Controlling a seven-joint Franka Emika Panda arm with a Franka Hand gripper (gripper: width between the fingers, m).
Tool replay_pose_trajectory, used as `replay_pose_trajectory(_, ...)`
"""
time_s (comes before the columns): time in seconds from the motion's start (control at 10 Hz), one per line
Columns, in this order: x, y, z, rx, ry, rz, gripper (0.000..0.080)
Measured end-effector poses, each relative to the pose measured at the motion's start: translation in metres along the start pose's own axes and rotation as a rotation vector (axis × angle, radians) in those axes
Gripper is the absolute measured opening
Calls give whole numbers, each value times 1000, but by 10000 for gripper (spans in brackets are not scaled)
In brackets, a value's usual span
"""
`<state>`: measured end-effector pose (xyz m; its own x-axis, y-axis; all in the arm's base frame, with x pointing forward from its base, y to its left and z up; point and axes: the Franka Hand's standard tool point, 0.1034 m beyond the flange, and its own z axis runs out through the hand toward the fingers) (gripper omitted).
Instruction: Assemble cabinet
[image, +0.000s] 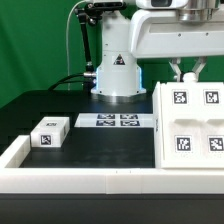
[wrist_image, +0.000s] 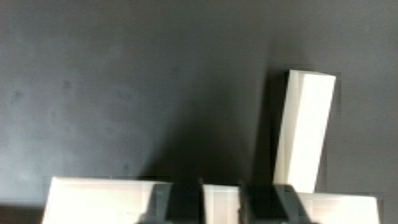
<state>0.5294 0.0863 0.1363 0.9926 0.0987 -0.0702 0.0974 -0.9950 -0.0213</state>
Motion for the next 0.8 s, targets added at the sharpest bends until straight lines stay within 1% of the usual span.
replay_pose_trajectory(0.1, -2, 1, 1, 0, -2, -3, 82)
replay_pose_trajectory(0.2, 2, 4, -5, 0, -20, -23, 66)
replay_pose_trajectory(0.3, 19, 6, -16, 2, -36, -43, 66)
replay_pose_trajectory(0.4, 26, 4, -13, 1, -21, -46, 51)
replay_pose_trajectory(0.8, 24, 5, -11, 1, -26, -46, 18)
